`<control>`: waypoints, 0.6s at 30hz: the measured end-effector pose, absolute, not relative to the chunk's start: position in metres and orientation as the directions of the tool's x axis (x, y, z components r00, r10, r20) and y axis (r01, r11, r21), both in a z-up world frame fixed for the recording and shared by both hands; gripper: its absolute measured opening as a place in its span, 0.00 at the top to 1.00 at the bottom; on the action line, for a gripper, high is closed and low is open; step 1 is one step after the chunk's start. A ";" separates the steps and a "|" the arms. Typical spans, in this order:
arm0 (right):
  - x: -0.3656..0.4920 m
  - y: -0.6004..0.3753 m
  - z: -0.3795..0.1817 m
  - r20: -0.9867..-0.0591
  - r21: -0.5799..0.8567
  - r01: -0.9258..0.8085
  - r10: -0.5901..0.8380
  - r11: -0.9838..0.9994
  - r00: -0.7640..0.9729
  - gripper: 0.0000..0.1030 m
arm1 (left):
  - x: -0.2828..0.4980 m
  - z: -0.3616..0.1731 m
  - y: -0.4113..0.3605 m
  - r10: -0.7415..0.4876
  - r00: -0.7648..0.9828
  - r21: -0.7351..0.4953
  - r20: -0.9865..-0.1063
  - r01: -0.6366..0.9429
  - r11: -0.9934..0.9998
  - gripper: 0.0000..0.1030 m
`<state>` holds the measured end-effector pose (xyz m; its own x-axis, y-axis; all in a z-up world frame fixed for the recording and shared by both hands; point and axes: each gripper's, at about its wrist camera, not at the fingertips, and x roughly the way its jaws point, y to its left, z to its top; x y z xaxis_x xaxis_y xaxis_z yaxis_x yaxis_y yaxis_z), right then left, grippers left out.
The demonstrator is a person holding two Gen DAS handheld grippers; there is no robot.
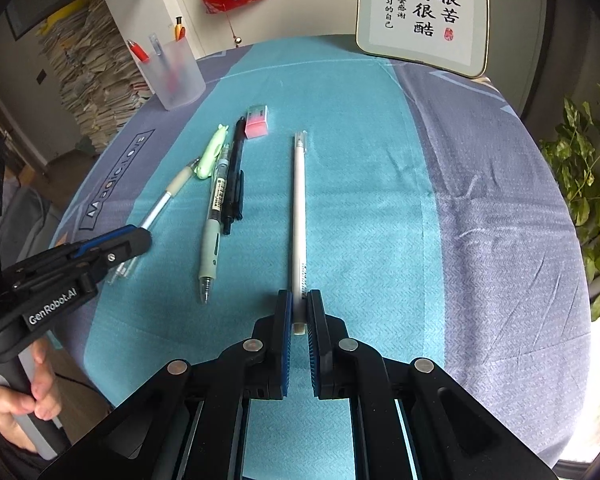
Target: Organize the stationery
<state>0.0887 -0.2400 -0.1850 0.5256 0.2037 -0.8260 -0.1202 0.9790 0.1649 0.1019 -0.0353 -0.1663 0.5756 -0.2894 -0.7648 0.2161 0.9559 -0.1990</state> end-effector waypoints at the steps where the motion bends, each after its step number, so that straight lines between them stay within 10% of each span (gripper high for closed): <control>1: 0.088 -0.241 -0.183 -0.819 0.161 -0.113 0.197 0.980 0.538 0.92 | 0.100 -0.164 -0.031 -0.309 0.571 -0.224 -0.761 0.215 0.951 0.90; 18: 0.075 -0.244 -0.136 -0.755 0.139 -0.110 0.177 0.984 0.631 0.92 | 0.084 -0.174 -0.042 -0.337 0.536 -0.195 -0.774 0.305 0.932 0.90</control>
